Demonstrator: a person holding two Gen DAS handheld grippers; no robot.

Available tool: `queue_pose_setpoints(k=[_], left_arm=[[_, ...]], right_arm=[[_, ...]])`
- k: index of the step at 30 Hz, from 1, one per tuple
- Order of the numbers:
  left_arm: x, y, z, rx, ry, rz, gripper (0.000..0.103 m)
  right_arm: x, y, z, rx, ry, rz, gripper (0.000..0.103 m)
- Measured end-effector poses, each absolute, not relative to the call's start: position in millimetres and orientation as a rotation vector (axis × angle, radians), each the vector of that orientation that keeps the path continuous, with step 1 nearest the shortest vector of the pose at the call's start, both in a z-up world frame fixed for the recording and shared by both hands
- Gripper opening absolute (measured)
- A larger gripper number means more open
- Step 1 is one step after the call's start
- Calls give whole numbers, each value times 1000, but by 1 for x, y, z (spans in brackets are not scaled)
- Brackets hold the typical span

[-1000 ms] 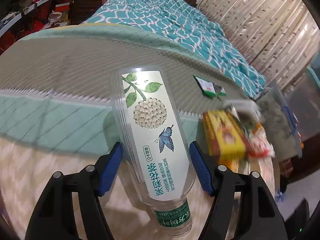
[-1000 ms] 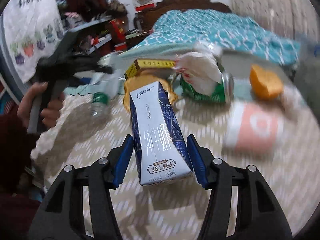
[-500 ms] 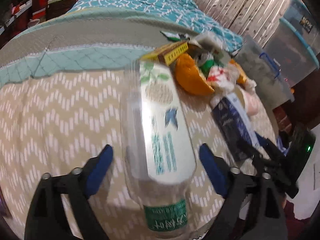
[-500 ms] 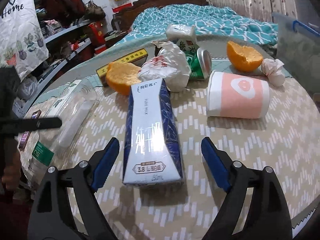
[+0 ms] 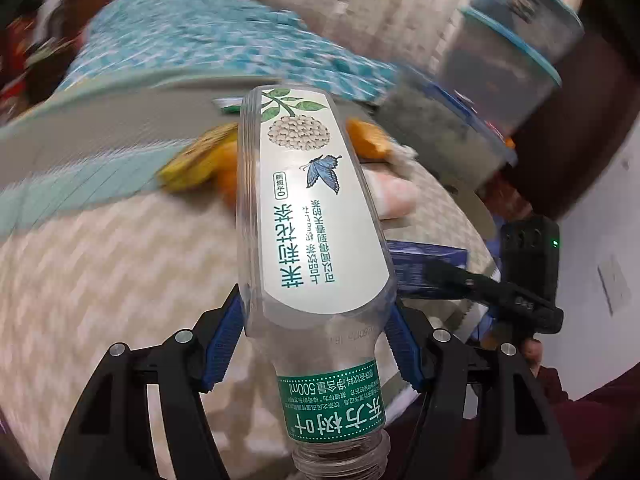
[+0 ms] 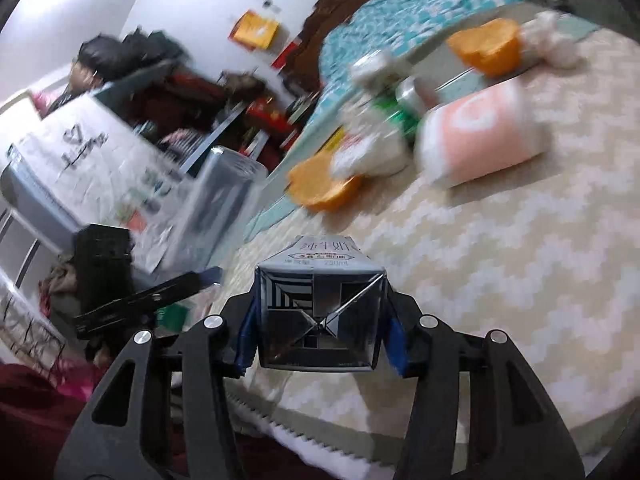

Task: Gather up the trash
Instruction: 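Carry the bottle and carton to the beige bin and release both, then return both grippers to the bed and grasp the white plastic bag with the right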

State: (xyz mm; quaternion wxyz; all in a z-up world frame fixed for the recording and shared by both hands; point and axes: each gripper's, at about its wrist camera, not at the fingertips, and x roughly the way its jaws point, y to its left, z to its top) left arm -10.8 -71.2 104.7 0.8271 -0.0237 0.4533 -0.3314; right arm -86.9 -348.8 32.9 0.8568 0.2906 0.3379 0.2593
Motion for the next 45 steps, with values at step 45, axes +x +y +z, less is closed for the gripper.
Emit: queue_pose_setpoints(k=[45], left_arm=[[59,-248,108,144,1007,-953,79]], right_arm=[[-95,-493,95,456,431,-102,48]])
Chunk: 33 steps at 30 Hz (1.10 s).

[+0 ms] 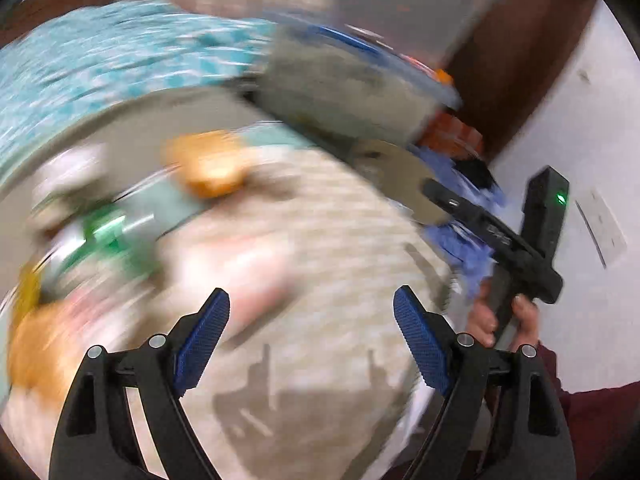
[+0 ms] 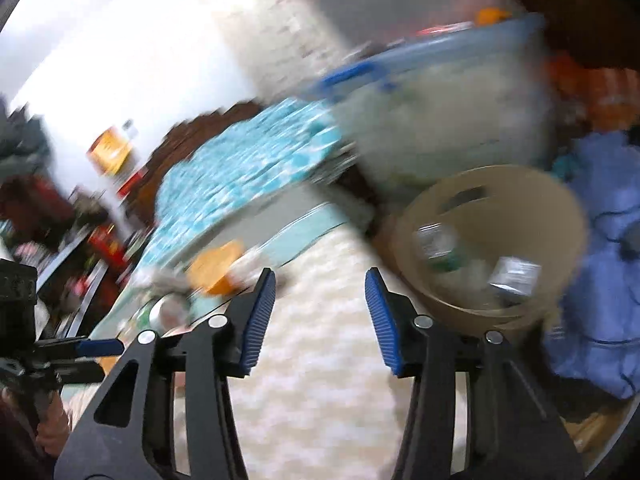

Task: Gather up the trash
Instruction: 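Return both grippers to the bed and grasp the white plastic bag with the right, then grasp the yellow cigarette box with the left gripper while the right holds the bag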

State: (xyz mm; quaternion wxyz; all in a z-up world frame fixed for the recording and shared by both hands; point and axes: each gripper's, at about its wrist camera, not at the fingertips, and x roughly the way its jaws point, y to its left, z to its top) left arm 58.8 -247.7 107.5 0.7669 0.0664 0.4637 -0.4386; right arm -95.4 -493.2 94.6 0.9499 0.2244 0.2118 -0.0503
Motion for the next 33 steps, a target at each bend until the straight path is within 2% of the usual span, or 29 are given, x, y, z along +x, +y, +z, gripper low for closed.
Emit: queue_pose_setpoints(k=[4,8,14,16,17,18,19,24,33], left_arm=[[80,-139,103,-23,1013,-737,79],[99,-72,94,-150,1035,-569,79],[124,-43,91,-157,982,-468,80],[129,-44,86,-138,977,-473,80],[130,-43,80,-124,978,-462,80],[133,-40,73,-130,992,-458,80],[137,-35,66,-160,1012,-467,80],[160,-13,42,-435,1109,-540,86],[197,-50,38,-227,1123,-493,90]], right_arm=[[-56,-426,91,389,529,83,50],[-11,-348,92,241,602,224,50],[51,-274,84,83,692,277,72],[62,-263,76,58,727,265,72],[65,-257,70,62,748,269,72],[65,-253,67,71,765,283,63],[62,-249,64,71,777,300,45],[25,-251,70,111,739,326,37],[-51,-262,64,179,706,327,37]])
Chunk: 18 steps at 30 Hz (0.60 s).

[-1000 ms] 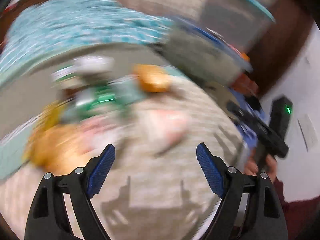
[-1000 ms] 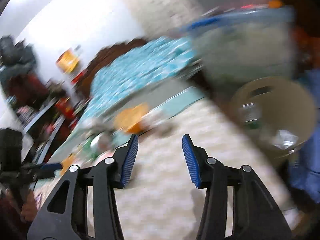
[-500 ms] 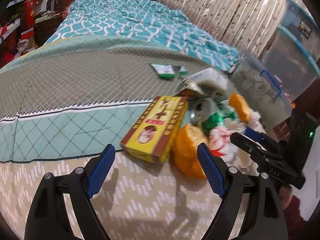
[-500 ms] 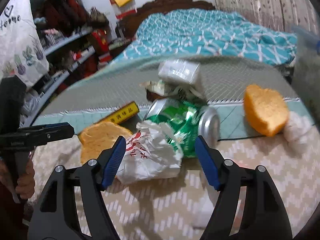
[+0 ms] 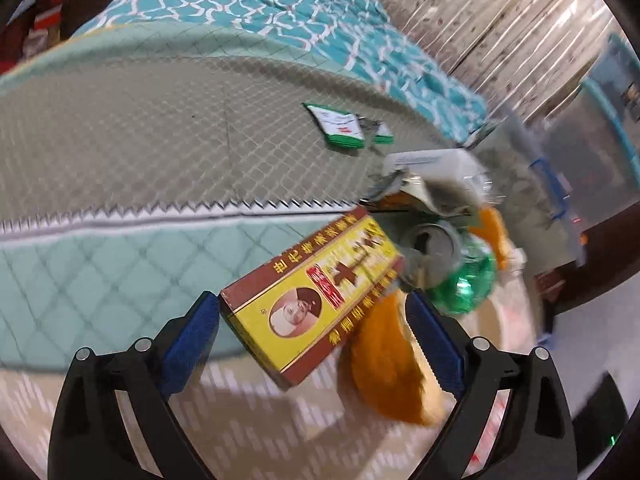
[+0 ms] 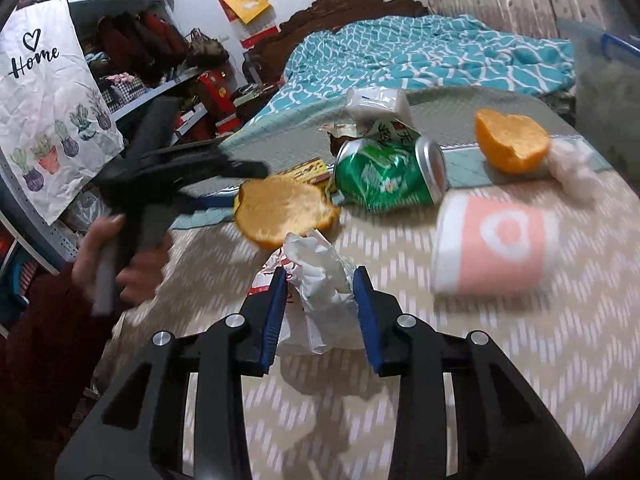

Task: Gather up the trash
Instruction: 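Grasp the yellow cigarette box with the left gripper while the right holds the bag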

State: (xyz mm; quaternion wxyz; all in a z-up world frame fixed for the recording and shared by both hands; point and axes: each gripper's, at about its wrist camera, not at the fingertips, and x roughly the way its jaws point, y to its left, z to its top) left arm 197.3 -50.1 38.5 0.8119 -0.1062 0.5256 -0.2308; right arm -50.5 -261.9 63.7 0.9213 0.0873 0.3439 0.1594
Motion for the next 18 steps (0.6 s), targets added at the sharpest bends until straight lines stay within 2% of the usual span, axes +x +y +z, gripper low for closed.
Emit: queue_pose_setpoints(k=[6,18], left_arm=[[214,-41,30,-277,1133,-443,89],[139,-74,31,35,1080,-410,88]], right_arm=[[-61,-263,54,215,730,333,37],[-60,-265,53,243,727,330,37]])
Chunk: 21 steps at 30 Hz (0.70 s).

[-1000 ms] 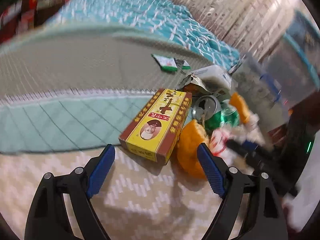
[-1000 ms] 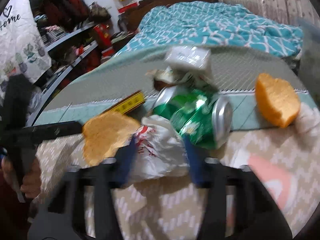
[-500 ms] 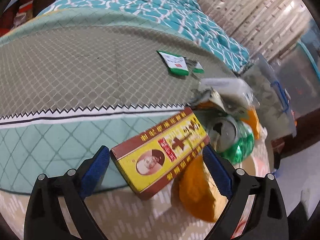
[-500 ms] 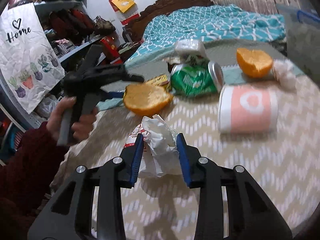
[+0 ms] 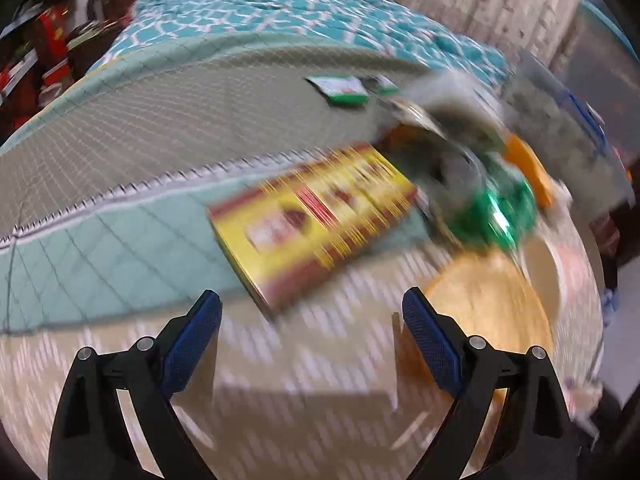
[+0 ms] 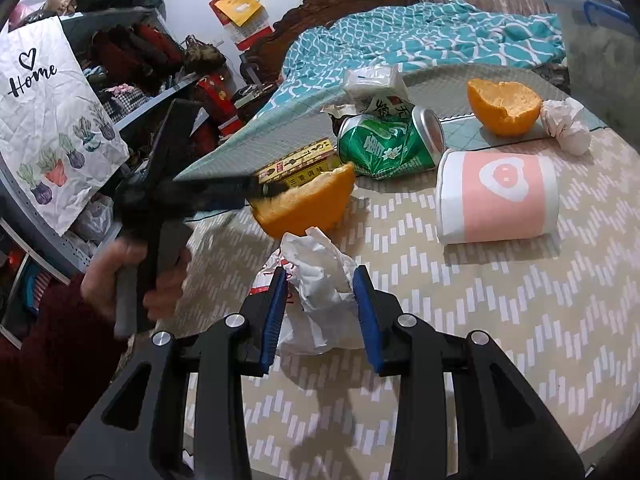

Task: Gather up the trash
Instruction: 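Grasp the yellow cigarette box with the left gripper while the right holds the bag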

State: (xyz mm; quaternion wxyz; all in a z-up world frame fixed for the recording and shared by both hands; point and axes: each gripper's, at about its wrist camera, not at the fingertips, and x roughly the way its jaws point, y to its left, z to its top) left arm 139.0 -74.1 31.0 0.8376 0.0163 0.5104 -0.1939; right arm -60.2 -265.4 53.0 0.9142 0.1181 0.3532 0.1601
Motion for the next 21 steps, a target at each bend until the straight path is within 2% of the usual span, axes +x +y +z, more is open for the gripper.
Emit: queue_pose_setpoints(k=[3,8,14,15,18,21], left_arm=[[126,-70,40,71,1044,-437,88],[147,-59,60,182,975,-420,92],[185,-93,31,404,1039,-494,94],[189,-97,26,412,1051,-497,93],[192,-92,23,338,1059,-527,77],[180,-73,25,312,1061,-486,71]], right_arm=[[-60,-267,52,249,728,332,37],[-58,-268,50,258,725,340,38],[-58,-276,48,299,725,334,39],[-58,-278,48,308,727,333,39],[-59,-280,48,318,729,335,38],[-60,-280,50,318,720,334,38]])
